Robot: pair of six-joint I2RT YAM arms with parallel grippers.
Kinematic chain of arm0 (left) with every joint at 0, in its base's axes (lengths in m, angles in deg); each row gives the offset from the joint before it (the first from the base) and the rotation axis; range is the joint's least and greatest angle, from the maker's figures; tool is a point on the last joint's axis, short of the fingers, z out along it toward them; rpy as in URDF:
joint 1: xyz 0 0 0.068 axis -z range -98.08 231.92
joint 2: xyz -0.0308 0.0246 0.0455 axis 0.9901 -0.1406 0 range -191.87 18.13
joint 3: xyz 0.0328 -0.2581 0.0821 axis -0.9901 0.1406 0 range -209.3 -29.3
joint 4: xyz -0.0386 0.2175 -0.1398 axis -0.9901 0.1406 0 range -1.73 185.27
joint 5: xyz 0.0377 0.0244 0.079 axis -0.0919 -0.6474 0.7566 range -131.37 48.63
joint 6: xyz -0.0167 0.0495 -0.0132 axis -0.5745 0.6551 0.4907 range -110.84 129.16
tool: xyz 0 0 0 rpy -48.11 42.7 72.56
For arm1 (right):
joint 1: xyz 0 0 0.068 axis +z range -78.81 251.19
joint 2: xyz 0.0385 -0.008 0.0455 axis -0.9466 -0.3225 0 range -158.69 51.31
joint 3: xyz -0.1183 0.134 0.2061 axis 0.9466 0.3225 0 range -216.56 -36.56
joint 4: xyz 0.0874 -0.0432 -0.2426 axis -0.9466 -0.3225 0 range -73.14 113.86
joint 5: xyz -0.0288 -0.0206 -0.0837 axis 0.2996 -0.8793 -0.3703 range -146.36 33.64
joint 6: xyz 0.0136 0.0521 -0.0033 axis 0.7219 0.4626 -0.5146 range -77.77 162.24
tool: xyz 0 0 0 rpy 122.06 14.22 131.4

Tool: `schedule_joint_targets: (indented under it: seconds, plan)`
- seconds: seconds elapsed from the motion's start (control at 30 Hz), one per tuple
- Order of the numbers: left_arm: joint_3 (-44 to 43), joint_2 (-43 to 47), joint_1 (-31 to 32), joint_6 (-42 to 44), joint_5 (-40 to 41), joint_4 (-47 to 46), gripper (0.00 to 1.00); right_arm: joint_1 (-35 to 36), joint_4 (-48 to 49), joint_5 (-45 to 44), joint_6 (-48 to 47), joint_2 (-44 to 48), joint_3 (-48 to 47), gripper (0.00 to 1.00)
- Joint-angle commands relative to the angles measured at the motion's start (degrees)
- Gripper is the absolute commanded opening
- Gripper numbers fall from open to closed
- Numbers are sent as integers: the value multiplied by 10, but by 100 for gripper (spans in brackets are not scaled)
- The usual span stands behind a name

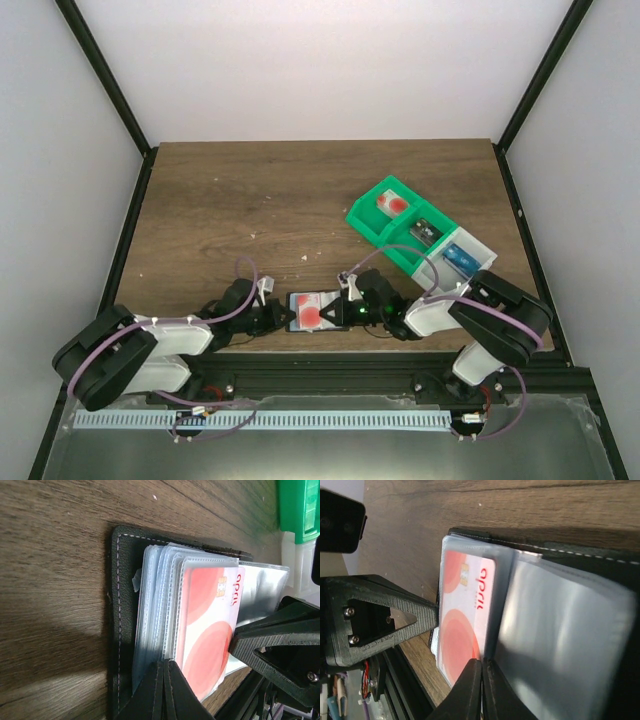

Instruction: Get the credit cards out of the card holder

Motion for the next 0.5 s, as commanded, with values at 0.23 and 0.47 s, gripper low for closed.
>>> schedule_joint_targets:
  seconds: [0.23,0.47]
  plan:
    - [2,-17,2,27,50,120,0,-11,1,32,-19,7,7,0]
    - [16,-20,2,19,37,95,0,-31,-2,33,-28,17,26,1]
